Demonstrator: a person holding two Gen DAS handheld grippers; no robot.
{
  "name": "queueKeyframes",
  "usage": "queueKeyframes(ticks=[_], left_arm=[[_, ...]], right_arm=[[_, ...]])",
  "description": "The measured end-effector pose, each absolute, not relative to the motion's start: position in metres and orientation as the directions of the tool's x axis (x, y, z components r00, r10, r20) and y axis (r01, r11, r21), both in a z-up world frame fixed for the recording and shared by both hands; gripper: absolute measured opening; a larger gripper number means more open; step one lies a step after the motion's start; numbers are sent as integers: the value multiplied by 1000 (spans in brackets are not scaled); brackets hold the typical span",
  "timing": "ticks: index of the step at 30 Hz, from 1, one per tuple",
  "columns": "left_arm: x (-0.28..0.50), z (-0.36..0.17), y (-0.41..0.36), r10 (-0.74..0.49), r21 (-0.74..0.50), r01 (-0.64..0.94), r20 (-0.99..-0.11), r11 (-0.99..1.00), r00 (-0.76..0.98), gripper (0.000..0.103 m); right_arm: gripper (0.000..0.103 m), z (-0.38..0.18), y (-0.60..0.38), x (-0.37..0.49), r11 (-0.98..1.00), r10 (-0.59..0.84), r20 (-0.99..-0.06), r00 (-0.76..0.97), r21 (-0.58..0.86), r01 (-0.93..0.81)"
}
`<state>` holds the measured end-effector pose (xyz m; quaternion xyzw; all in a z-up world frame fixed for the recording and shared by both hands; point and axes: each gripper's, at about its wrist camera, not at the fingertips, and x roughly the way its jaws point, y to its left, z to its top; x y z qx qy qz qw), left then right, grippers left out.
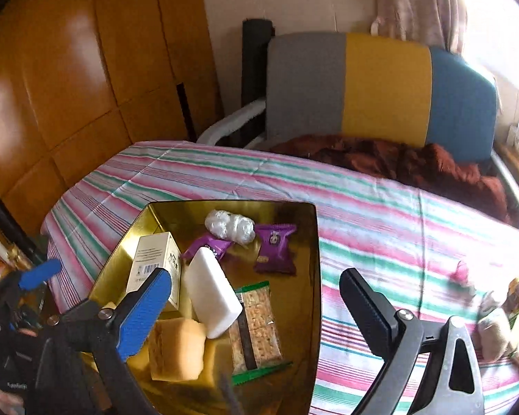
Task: Organize objects
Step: 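Release the yellow sponge and purple sachet into the gold tray, then move both tools back to the remaining items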
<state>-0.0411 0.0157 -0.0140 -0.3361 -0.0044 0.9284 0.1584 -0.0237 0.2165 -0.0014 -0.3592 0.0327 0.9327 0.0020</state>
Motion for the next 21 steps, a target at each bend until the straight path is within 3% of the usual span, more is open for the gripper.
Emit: queueKeyframes(ticks=[8, 21], left_arm=[[-36, -15, 23, 252, -51, -284, -629, -957, -736, 103], [-28, -17, 29, 240, -32, -286, -639, -958, -731, 103]], right_arm=[[100, 14, 206, 4, -998, 67, -588, -806, -50, -46], [100, 1, 217, 19, -996, 83, -617, -782, -29, -82]])
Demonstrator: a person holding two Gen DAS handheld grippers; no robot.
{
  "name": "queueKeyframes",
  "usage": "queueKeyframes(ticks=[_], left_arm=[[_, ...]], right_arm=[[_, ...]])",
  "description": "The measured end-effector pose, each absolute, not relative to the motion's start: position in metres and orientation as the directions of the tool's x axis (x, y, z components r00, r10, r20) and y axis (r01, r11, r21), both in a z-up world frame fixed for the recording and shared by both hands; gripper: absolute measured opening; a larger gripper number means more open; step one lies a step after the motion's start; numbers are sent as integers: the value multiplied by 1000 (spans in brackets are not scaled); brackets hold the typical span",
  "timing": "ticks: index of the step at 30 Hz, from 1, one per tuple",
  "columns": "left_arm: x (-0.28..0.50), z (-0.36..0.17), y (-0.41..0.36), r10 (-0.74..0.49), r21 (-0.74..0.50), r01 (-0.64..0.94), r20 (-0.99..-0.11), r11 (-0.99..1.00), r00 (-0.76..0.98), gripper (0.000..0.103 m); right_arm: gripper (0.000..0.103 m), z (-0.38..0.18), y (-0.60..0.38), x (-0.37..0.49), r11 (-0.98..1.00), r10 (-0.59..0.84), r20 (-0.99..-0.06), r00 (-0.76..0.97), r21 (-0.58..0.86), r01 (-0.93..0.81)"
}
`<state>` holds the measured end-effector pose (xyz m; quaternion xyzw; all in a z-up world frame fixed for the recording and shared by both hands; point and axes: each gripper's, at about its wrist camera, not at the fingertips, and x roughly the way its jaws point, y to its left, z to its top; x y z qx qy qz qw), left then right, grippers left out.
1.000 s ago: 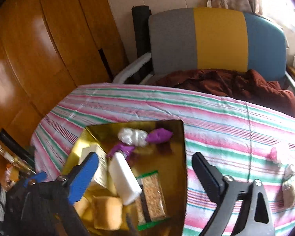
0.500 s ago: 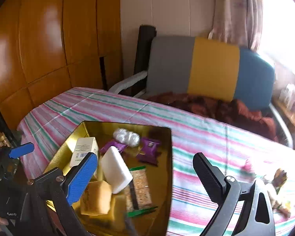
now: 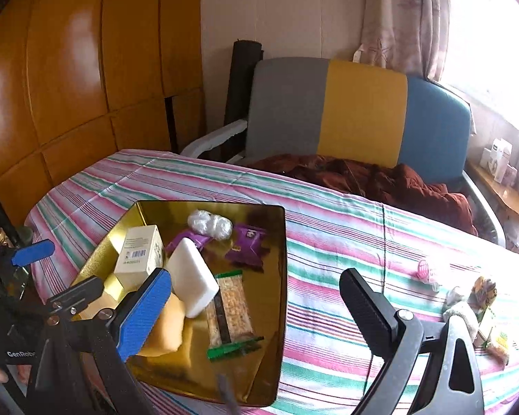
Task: Organize objects
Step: 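Move both tools back to the remaining items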
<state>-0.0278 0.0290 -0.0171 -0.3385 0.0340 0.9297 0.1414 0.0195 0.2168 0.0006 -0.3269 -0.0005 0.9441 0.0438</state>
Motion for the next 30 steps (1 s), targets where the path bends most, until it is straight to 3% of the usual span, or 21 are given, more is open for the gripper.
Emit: queueKeyframes(ticks=[19, 30], left_arm=[[-27, -24, 43, 269, -32, -335, -670, -942, -692, 103], [-29, -25, 53, 300, -40, -372, -672, -927, -677, 103]], right_arm=[[100, -23, 270, 24, -985, 138, -699, -702, -20, -174], [100, -9, 371, 31, -948, 218, -708, -671, 10, -319]])
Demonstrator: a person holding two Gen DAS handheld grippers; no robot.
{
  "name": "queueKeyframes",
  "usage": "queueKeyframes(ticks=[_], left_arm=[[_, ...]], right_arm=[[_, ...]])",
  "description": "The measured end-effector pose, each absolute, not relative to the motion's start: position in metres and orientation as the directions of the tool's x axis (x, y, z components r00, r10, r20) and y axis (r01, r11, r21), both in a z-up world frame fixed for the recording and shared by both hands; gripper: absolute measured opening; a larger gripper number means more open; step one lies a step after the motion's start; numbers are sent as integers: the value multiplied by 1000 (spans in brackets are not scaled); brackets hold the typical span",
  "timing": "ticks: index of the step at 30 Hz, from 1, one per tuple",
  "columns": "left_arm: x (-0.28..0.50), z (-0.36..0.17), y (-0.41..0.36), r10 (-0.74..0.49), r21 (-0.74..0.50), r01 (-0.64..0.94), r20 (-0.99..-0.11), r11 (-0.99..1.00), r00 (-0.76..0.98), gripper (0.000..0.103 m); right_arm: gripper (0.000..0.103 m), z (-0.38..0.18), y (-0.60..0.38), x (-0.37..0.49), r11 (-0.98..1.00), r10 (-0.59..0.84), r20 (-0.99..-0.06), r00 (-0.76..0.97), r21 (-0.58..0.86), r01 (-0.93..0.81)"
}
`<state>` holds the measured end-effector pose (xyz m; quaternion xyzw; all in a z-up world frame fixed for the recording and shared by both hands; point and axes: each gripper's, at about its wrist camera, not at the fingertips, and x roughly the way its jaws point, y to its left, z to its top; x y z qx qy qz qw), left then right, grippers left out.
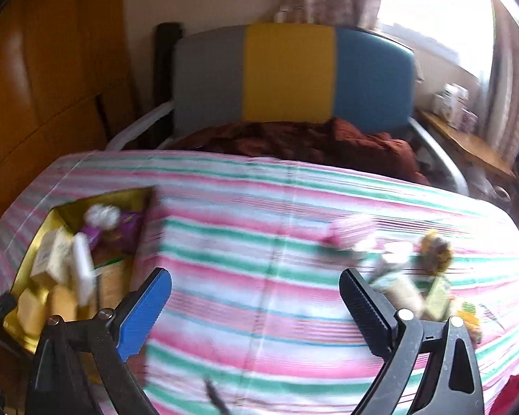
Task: Organize objects
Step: 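Move both tools back to the remaining items, then grasp the pink hair roller with the left tool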
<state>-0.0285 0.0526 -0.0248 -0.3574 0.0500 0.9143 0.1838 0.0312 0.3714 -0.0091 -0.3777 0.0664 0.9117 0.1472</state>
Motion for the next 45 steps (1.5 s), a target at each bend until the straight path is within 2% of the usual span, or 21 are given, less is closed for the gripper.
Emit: queueKeyframes(ticks=[9, 14, 20, 25, 35, 45], left_arm=[[-27, -10, 85, 398, -43, -488, -642, -872, -655, 103], [-27, 0, 114, 432, -14, -538, -614, -843, -661, 103], [-32, 2, 159, 484, -1, -610, -609, -793, -628, 103], [-36, 5, 209, 537, -4, -690, -631, -724, -560, 103], [-62, -3, 313, 519, 29, -776, -727, -630, -449, 103], [-90, -34, 414, 484, 127, -875, -791, -467, -374, 103]], right_arm=[[100, -13, 518, 51, -786, 365, -715, -596, 107, -609], [100, -35, 572, 79, -634, 345, -739, -578, 271, -724], [100, -40, 594, 97, -547, 299, -733, -611, 393, -739], [100, -39, 594, 96, -554, 285, -735, -616, 398, -731], [100, -36, 589, 93, -579, 236, -720, -653, 436, -689], [100, -34, 589, 96, -580, 174, -693, -700, 502, -641]])
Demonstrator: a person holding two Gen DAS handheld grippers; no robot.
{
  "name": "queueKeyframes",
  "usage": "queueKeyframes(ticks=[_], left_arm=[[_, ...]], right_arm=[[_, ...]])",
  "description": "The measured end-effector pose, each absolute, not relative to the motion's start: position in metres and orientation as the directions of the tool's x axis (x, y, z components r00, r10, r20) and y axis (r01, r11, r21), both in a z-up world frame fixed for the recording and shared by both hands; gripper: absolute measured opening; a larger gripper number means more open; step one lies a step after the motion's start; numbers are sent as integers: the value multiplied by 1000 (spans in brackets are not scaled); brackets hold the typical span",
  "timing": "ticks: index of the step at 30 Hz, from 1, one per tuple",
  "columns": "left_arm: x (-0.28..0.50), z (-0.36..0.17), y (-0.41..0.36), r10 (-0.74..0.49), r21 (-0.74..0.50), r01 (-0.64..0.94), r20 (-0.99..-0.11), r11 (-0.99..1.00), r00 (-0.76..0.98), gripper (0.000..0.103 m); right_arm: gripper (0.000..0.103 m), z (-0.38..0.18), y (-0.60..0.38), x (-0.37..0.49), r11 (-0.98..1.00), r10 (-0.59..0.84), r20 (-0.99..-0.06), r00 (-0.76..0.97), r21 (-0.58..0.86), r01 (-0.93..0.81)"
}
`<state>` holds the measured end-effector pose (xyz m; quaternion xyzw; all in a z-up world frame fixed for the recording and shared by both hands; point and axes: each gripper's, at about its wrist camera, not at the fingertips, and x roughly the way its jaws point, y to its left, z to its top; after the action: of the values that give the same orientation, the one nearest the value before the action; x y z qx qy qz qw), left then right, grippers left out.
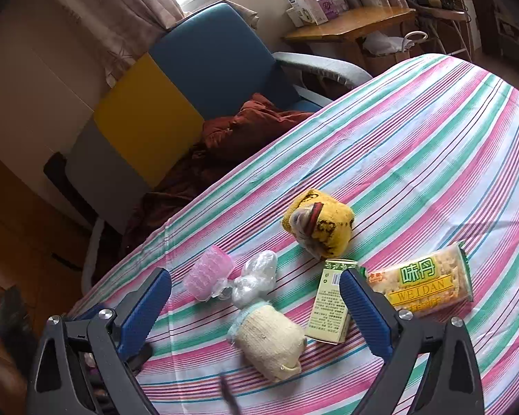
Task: Organize objects
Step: 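Grasp the pink hair roller with the left tool, then hold the pink roller in the left tool while the right tool grasps the knitted sock bundle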
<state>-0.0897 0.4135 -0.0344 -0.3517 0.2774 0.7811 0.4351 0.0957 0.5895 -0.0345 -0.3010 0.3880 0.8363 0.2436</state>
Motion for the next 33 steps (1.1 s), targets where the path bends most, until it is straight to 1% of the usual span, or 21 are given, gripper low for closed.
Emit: queueKeyframes(ticks=[4, 13, 18, 20, 22, 23, 26, 29, 33], left_arm=[[-96, -50, 449, 490, 148, -921, -810, -362, -322, 103], [-108, -79, 497, 482, 184, -954, -831, -235, -279, 102], [-117, -94, 512, 474, 174, -963, -843, -207, -254, 96], [-120, -98, 517, 473, 178, -963, -844, -202, -255, 95], [-122, -103, 520, 465, 166, -966, -851, -200, -243, 80], [-125, -105, 520, 462, 144, -969, -858, -202, -224, 63], [-127, -106, 516, 472, 103, -964, -856, -245, -211, 63], [-121, -107, 504, 471, 101, -954, -852, -281, -229, 63], [-114, -107, 486, 450, 82, -930, -858, -359, -249, 63]], right_arm=[[100, -32, 589, 97, -585, 180, -688, -703, 499, -639], [100, -34, 591, 96, -585, 159, -686, -710, 514, -627], [100, -37, 594, 96, -575, 163, -695, -700, 509, -640], [100, -38, 596, 96, -571, 166, -700, -695, 506, -646], [100, -39, 598, 96, -566, 175, -703, -690, 501, -654], [100, -39, 600, 98, -558, 185, -702, -687, 501, -662], [99, -40, 610, 109, -508, 217, -690, -690, 524, -684], [97, -45, 622, 121, -444, 238, -687, -686, 552, -706], [95, -53, 633, 127, -382, 224, -694, -684, 583, -717]])
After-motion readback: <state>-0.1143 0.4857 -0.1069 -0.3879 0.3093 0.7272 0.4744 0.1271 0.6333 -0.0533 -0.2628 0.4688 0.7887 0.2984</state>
